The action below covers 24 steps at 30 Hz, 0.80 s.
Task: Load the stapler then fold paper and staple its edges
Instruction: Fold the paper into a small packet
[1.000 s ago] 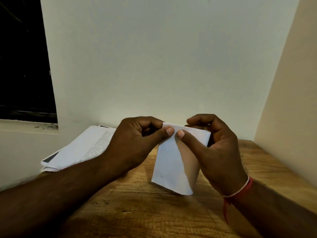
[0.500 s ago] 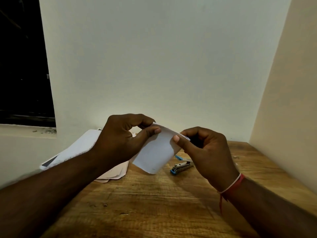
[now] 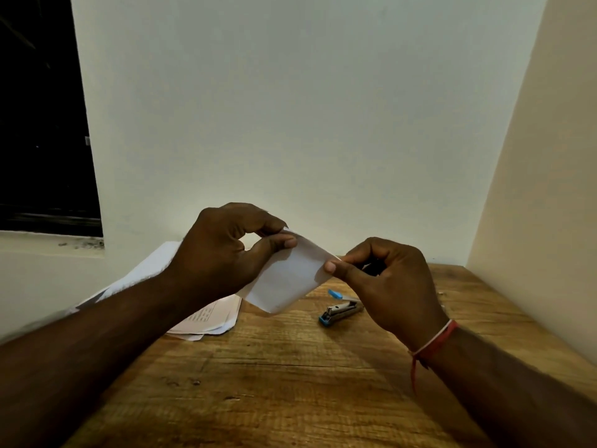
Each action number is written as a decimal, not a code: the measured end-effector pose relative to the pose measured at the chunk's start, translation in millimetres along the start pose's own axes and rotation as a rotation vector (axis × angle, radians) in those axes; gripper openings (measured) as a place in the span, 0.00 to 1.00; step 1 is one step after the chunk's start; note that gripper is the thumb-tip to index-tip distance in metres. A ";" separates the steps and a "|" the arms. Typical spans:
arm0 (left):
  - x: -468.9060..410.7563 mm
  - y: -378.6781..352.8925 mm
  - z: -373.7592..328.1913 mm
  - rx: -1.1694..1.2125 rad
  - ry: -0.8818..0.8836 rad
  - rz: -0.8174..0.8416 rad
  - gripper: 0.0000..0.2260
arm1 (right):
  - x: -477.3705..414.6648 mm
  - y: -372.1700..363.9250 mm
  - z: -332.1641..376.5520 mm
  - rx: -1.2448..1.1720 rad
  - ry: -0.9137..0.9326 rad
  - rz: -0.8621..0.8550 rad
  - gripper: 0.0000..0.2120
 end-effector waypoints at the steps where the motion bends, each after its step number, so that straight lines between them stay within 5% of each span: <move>1: -0.5 0.1 0.1 -0.020 -0.005 0.005 0.05 | 0.1 -0.1 1.0 0.019 0.006 0.001 0.09; 10: -2.7 -1.3 -2.5 -0.140 -0.015 0.025 0.06 | 1.2 -7.3 9.5 0.148 0.077 0.057 0.05; 16: -4.1 -3.3 -23.4 -0.239 -0.106 0.076 0.15 | 8.5 -11.0 29.4 0.190 0.266 0.075 0.10; 24: -4.5 -14.5 -27.9 -0.396 -0.215 0.166 0.08 | 15.9 -18.4 45.6 0.366 0.448 0.140 0.14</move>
Point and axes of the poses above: each hand's wrist, its own x-axis away from the middle knuckle, its own y-axis out of the back of the hand, z = x × y, the point moved 9 cm from there along -x, towards the middle knuckle, and after that the axes turned 15 degrees about z, right-handed, at the moved point
